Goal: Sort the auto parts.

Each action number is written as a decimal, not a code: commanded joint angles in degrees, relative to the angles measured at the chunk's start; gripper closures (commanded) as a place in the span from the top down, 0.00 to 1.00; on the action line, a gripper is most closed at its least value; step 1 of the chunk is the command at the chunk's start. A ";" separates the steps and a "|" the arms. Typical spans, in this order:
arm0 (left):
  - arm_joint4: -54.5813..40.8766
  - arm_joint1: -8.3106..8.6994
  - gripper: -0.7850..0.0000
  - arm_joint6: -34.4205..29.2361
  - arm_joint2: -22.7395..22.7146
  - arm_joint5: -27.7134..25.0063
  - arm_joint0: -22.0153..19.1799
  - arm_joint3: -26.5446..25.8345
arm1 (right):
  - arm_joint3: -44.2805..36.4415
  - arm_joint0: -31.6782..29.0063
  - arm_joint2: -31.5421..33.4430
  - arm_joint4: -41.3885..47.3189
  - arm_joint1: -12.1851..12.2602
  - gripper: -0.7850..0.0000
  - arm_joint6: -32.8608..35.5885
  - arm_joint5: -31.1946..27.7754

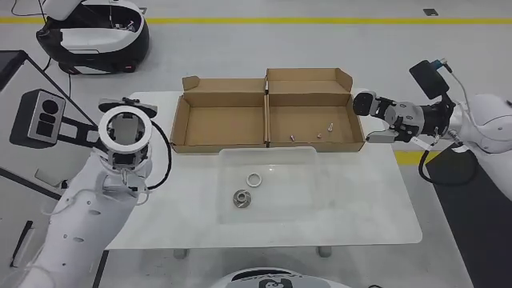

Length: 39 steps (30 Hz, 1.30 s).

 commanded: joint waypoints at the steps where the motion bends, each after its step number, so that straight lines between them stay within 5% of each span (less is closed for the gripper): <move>1: 1.28 0.00 0.00 0.00 -0.26 0.00 -0.06 -0.48 | 0.00 0.00 0.00 0.00 0.00 1.00 0.00 0.00; 21: -0.57 -0.25 0.00 -2.06 0.14 2.69 0.83 -0.49 | 0.00 0.00 0.00 0.00 0.00 1.00 0.00 0.00; 32: -5.27 -1.14 0.00 -26.11 4.59 11.68 -6.06 4.42 | 0.00 0.00 0.00 0.00 0.00 1.00 0.00 0.00; 39: -5.03 -0.90 0.00 -46.81 6.52 15.37 -9.00 8.32 | 0.00 0.00 0.00 0.00 0.00 1.00 0.00 0.00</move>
